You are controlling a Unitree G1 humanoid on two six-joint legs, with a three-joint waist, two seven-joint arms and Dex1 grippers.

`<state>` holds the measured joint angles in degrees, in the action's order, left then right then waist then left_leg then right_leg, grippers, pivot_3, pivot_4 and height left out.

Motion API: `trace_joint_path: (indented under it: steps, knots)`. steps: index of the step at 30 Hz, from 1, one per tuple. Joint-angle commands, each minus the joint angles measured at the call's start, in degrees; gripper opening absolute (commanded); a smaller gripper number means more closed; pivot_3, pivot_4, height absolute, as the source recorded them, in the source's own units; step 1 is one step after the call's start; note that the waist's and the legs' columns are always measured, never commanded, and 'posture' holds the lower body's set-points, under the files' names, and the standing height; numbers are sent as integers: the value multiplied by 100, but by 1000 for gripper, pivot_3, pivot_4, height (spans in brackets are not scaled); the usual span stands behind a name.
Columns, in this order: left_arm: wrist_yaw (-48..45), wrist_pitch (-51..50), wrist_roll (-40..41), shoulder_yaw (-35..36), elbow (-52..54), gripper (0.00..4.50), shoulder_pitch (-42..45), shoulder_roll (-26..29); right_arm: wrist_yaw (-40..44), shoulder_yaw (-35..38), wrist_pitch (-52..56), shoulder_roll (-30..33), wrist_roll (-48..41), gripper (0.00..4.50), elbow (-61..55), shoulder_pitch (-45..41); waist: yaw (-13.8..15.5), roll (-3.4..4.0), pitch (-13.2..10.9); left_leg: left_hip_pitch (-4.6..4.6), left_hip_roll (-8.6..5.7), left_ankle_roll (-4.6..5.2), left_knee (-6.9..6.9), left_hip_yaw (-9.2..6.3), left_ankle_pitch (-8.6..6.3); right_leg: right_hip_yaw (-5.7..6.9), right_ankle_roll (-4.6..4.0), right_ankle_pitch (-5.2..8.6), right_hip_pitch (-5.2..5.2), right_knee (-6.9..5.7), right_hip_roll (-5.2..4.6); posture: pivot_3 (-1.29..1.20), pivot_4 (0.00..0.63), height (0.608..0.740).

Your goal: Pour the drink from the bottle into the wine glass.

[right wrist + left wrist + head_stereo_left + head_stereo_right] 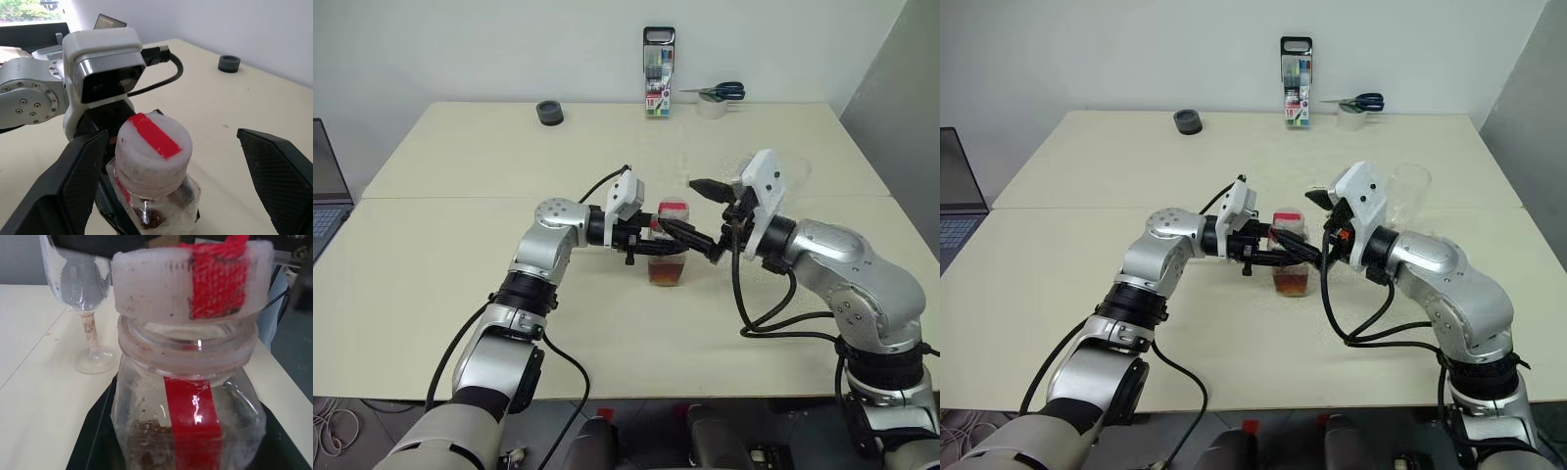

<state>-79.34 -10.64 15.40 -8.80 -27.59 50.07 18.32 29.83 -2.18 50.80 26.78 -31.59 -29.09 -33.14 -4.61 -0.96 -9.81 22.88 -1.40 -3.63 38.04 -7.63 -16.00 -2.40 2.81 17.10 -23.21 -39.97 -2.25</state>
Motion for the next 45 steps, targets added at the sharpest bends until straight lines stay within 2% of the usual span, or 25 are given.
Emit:
trace_joint_path:
  steps: [1,7,10,16,17,22,26,28,32,35,37,41,43,45]
  knots:
    - [13,72,88,48,242,1765,21,1,8,130,112,67,-158,4500,-178,-144,-1,0,0,0,0,0,0,0,0,0,0,0,0,0,0,0,150,740]
    - [31,64,91,50,276,1765,-9,1,-59,137,224,-29,-272,4500,-117,-196,-1,0,0,0,0,1,0,1,-1,0,0,0,0,0,0,0,150,740]
    - [36,64,93,49,292,1765,-27,-2,-45,157,249,-99,-343,3948,-102,-238,-1,0,0,0,0,1,0,1,-1,0,0,0,0,0,0,0,150,740]
    - [35,65,90,35,316,1764,-60,-15,-43,98,221,-101,-385,1857,-130,-286,-3,0,0,0,0,0,0,-1,0,0,0,0,0,0,0,0,150,740]
    - [38,61,91,35,325,1764,-66,-17,-16,18,150,-35,-294,1720,-164,-275,-2,0,0,0,0,0,0,0,0,0,0,0,0,0,0,0,150,740]
    - [53,46,96,35,363,1763,-101,-15,76,-324,-384,292,261,1720,-322,-175,-2,0,0,0,-1,1,0,0,-1,0,0,0,0,0,0,0,150,740]
    - [65,21,102,31,428,1762,-162,3,122,-728,-1645,765,1434,1706,-359,-119,-2,0,0,0,-2,3,0,3,-1,1,0,0,0,1,0,0,150,740]
    - [74,0,106,32,467,1762,-197,16,127,-740,-2088,835,1721,1705,-347,-55,-2,0,0,0,-1,2,0,8,-1,1,1,0,0,1,0,0,150,740]
    - [138,-51,111,56,544,1762,-273,55,-2,-17,-2037,723,1402,1705,-506,316,3,0,0,0,0,0,0,9,0,1,0,0,1,1,1,0,150,740]
    - [241,-93,123,142,557,1762,-326,138,71,682,-1480,837,918,1705,-715,1027,40,-1,0,2,0,0,1,5,0,0,0,0,2,1,-1,0,150,740]
    - [323,-131,141,210,554,1762,-343,195,-51,1086,-1156,700,604,1705,-755,1617,94,-1,1,1,0,2,0,4,-1,0,0,0,4,2,-1,0,150,740]
    - [507,-217,182,365,593,1762,-368,337,-610,1143,-994,511,1072,1705,-350,2573,119,0,1,-2,2,21,0,10,-11,-3,0,0,4,-2,2,0,150,740]
    - [706,-279,191,531,536,1762,-336,427,-1091,1128,-855,187,1243,2432,-131,2801,118,-1,1,-5,2,24,0,16,-11,-8,0,0,4,-2,4,0,150,740]
    - [938,-294,180,686,438,1762,-292,497,-1263,933,-1030,185,1607,3037,-52,2888,115,2,2,-7,4,24,0,17,-10,-10,0,0,4,-4,7,0,150,740]
